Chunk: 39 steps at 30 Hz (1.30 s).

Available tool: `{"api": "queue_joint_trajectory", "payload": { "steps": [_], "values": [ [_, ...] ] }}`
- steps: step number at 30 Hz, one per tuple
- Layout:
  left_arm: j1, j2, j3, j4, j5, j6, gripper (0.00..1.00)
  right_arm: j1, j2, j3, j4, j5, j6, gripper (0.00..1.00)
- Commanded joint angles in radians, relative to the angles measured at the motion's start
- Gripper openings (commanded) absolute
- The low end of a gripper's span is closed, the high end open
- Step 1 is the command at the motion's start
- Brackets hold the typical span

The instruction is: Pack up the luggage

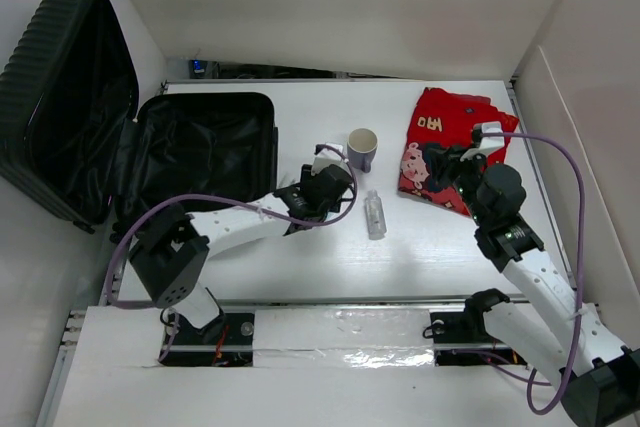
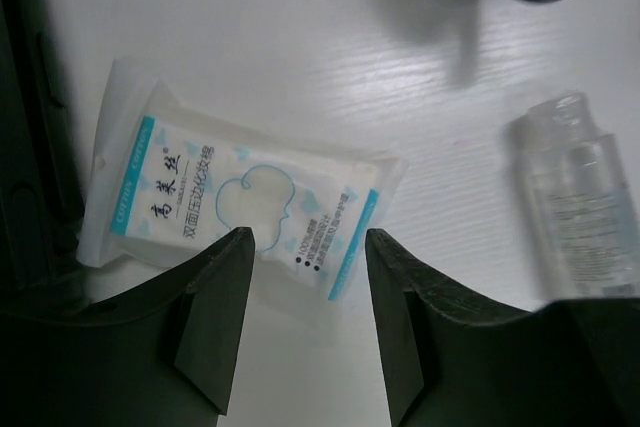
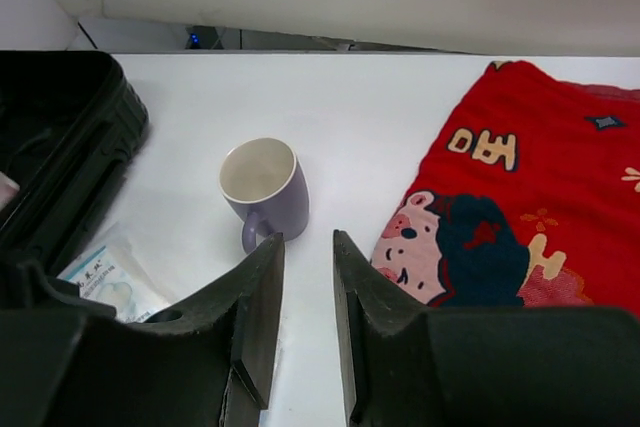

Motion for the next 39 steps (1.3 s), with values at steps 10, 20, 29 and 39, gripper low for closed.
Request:
{"api": "queue_joint_trajectory", "payload": {
  "steps": [10,20,29,39],
  "values": [
    [0.057,0.091,-0.034,-0.004,-0.118,-0.121,0.53,-0.008,0.044,0.029,0.050,-0.125,-0.027,0.31],
    [0.126,0.226,0.017,0.103,-0.003,-0.095,0.62,-0.008,0.061,0.022,0.073,-0.152,-0.030,0.31],
    [0.126,0.276,0.083,0.166,0.060,-0.033,0.09,-0.008,0.059,0.031,0.053,-0.155,-0.029,0.31],
    [0.116,0.010,0.031,0.137,0.013,-0.046,0.00,-0.008,0.042,0.026,0.053,-0.136,-0.030,0.31]
  ]
}}
